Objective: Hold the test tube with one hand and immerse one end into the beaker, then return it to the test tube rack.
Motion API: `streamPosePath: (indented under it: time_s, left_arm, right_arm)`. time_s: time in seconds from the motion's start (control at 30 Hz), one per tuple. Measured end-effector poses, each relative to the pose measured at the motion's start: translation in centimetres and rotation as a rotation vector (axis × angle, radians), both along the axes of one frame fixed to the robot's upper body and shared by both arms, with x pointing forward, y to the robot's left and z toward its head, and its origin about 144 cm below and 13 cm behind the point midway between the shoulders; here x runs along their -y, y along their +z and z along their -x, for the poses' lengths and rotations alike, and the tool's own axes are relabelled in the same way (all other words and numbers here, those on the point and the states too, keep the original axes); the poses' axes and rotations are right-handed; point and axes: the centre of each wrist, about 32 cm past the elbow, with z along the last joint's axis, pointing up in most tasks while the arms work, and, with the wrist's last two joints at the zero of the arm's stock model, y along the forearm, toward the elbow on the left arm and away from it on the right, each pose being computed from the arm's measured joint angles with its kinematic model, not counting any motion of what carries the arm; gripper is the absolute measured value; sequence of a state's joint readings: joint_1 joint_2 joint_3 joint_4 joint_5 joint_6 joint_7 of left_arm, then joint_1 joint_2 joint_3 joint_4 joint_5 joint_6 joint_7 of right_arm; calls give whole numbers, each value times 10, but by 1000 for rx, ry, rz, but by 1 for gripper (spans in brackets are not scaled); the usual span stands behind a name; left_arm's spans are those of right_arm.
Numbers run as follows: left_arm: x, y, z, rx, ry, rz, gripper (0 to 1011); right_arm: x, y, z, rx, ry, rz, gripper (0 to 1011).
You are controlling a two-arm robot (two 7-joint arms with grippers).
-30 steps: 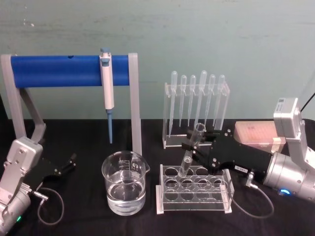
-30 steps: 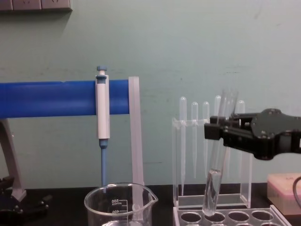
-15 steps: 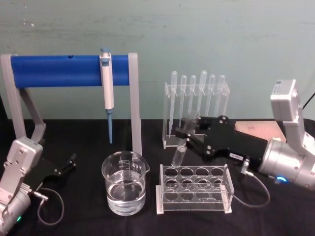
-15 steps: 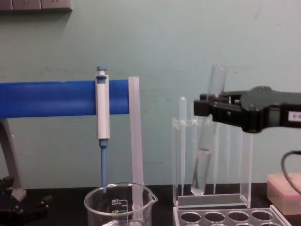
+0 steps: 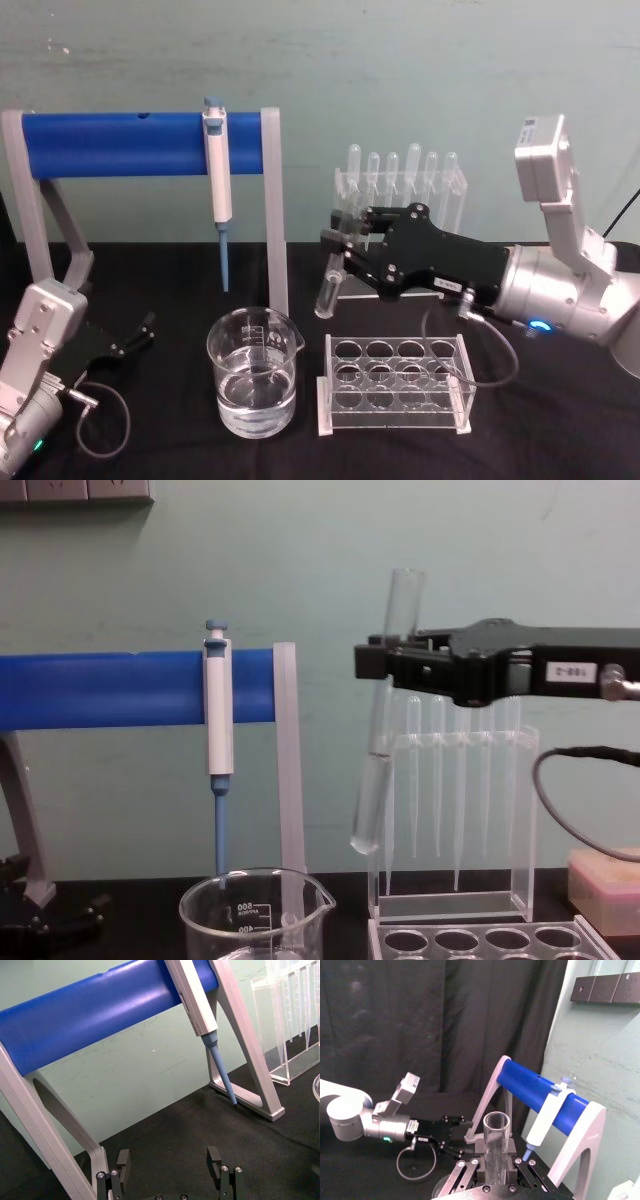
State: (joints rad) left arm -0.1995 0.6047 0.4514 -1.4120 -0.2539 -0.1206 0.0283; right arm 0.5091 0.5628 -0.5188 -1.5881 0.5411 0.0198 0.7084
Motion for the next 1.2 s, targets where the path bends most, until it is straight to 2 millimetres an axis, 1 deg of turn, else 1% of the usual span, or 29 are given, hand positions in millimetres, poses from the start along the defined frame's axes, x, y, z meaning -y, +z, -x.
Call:
streamPosePath:
  time_s: [0.23,0.27,0.33,0.4,0.53,0.67,0.9,1.0,1.2]
  left_arm:
    - [0,0,0,0,0,0,1000]
    - [0,0,0,0,0,0,1000]
    - [0,0,0,0,0,0,1000]
    - [0,0,0,0,0,0,1000]
    - [0,0,0,0,0,0,1000]
    - [0,0,0,0,0,0,1000]
    - [0,0,0,0,0,0,1000]
    - [0,0,0,0,0,0,1000]
    - [0,0,0,0,0,0,1000]
  right_arm:
    - [-17,4,-10,-4,37,-18,225]
    - [-17,4,-10,-4,37,-18,225]
    - [-26,5,-14,-5,57,-19,225]
    - [-29,5,-16,-5,63,-18,225]
    - [-40,4,-20,-8,88,-16,225]
    - [-45,2,-23,-9,101,-16,226]
    - [-53,-10,-30,-18,127,-12,225]
    - [-55,-20,-34,-31,133,-6,225]
    - [-56,-32,-41,-48,138,4,225]
